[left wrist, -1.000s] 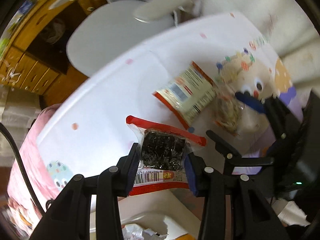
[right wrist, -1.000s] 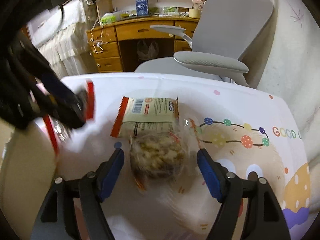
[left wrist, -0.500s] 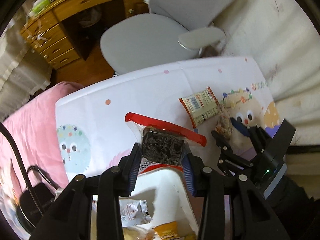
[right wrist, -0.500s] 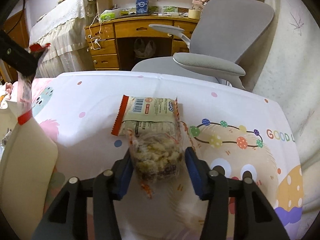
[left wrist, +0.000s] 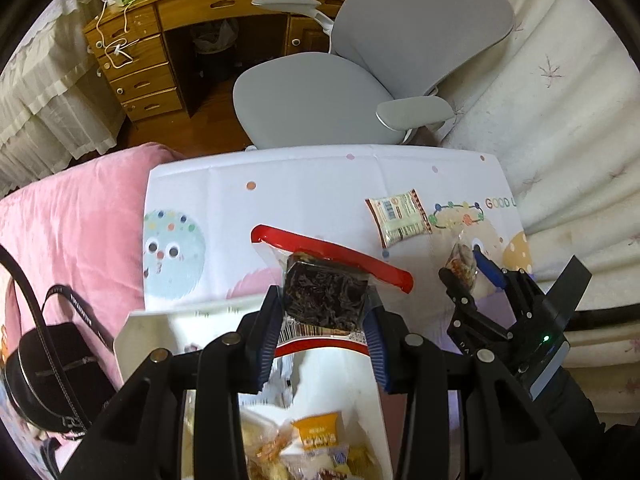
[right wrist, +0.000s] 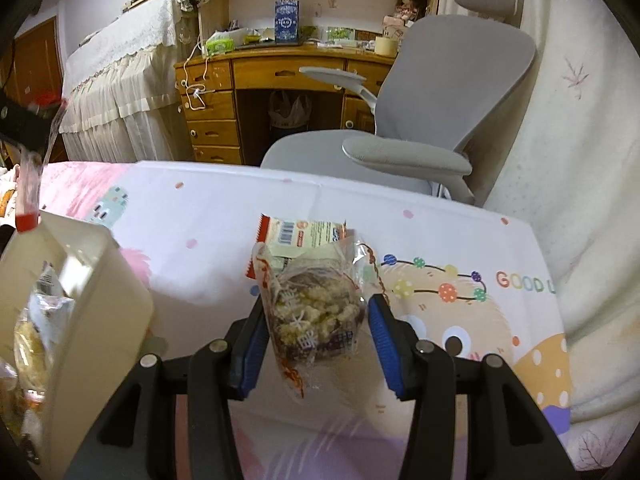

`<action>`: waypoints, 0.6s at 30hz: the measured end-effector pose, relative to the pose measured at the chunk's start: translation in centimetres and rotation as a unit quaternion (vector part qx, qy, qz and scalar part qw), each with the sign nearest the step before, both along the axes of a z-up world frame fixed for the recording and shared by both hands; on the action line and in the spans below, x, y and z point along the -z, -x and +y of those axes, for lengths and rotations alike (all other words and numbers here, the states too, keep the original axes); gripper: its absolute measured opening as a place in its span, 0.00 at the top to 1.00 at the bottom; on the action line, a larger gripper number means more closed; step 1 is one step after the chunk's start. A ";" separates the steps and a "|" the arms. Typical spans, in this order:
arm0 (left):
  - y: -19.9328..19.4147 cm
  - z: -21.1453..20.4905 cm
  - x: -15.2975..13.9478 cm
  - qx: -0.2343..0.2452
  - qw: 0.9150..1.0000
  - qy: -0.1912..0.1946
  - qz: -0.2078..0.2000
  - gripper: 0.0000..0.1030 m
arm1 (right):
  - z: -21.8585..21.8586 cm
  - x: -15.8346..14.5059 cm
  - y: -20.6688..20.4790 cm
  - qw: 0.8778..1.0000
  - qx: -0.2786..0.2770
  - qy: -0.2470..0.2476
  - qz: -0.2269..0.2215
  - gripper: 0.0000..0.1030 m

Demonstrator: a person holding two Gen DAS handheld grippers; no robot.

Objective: Organize snacks
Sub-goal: 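Carry the chocolate packet and nut packet over the white tray with both tools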

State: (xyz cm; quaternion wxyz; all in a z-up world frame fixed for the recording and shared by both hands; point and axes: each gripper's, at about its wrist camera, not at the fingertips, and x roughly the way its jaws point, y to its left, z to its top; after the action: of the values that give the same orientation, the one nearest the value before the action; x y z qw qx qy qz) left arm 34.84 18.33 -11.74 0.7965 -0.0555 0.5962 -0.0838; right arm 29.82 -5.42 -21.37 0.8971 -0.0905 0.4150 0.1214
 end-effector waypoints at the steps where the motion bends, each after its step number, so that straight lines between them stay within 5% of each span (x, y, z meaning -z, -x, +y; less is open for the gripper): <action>1: 0.6 0.2 -0.2 -0.001 1.000 0.001 0.002 0.63 | 0.1 -0.5 0.3 1.000 0.000 -0.002 -0.001 0.53; 18: 12.2 4.3 -2.1 -0.016 1.000 0.021 0.007 0.63 | 5.0 -8.7 10.8 0.999 -0.005 -0.036 -0.039 0.52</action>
State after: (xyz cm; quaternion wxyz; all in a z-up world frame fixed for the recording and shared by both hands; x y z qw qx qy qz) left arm 22.69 22.61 -9.65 0.7921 -0.0818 0.5992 -0.0833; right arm 18.97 -0.45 -12.72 0.9148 -0.0646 0.3744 0.1370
